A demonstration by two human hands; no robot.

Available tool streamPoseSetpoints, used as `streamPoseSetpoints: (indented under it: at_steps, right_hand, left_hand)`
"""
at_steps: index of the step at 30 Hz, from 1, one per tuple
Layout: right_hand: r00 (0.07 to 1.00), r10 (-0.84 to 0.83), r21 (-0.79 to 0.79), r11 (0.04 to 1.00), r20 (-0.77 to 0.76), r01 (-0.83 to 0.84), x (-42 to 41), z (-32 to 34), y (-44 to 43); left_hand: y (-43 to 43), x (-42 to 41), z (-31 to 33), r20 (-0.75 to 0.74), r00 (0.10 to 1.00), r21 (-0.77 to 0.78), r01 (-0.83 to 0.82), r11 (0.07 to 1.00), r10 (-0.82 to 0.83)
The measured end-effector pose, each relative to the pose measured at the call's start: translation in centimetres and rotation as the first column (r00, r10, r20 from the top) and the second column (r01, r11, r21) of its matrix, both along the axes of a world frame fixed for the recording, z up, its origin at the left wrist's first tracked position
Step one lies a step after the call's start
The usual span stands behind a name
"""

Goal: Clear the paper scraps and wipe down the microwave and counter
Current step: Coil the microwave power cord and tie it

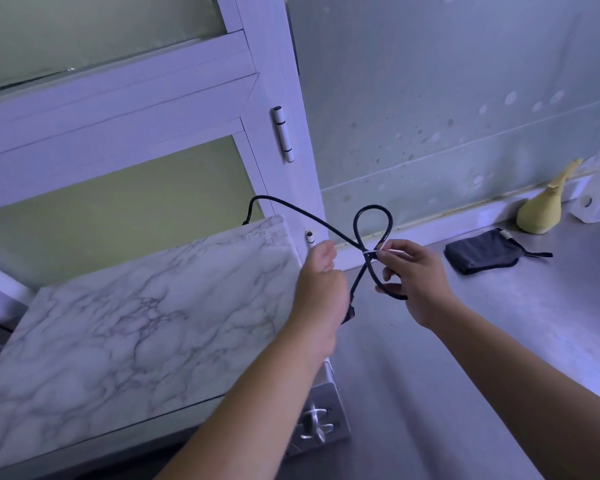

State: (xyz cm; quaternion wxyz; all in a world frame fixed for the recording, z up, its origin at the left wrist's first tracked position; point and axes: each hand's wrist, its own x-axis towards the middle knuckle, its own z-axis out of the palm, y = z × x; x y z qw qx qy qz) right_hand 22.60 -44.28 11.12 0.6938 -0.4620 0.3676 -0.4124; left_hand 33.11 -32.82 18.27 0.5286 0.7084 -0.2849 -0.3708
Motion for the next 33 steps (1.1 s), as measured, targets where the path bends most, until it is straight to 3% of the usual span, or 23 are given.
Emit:
streamPoseSetpoints:
  at_steps: [2,7,12,17,22,26,28,33]
  right_hand:
    - [0.999,0.039,0.042,0.998,0.031,-0.040,-0.2,-0.2,-0.2]
    - [0.994,0.110,0.040,0.993,-0.026,-0.109,-0.7,-2.1,-0.3]
    - [0.962,0.116,0.012,0.993,-0.248,-0.116,-0.7,-5.6,0.9]
    - [0.952,0.121,0.018,0.993,-0.282,-0.121,1.1,-8.0,1.3]
    - [0.949,0.220,0.131,0.972,-0.223,-0.195,3.4,-9.6,1.7]
    - [0.967,0.222,0.219,0.957,-0.123,-0.192,5.3,-10.6,1.1]
    - [0.968,0.234,0.276,0.940,-0.091,-0.202,6.1,-11.2,0.8]
    - [0.971,0.223,0.323,0.929,-0.091,-0.183,7.7,-12.5,0.8]
  left_hand:
    - [-1.2,-2.1,-1.1,-0.006,1.000,0.086,0.003,0.996,-0.003]
    - [-2.5,-6.1,-6.3,0.243,0.970,0.277,-0.061,0.959,-0.009]
    - [-2.1,-7.5,-12.2,-0.056,0.980,0.126,-0.181,0.975,0.189]
    - [-1.7,-7.9,-16.0,-0.051,0.947,0.039,-0.315,0.948,0.316]
    - [-2.1,-6.7,-18.8,-0.174,0.902,-0.011,-0.403,0.915,0.395]
    - [-2.7,-6.1,-20.4,-0.067,0.904,0.010,-0.423,0.906,0.423]
    - [-2.7,-5.7,-21.3,-0.096,0.903,0.011,-0.420,0.907,0.419]
    - [-2.6,-5.3,-22.8,-0.033,0.905,0.069,-0.422,0.904,0.425]
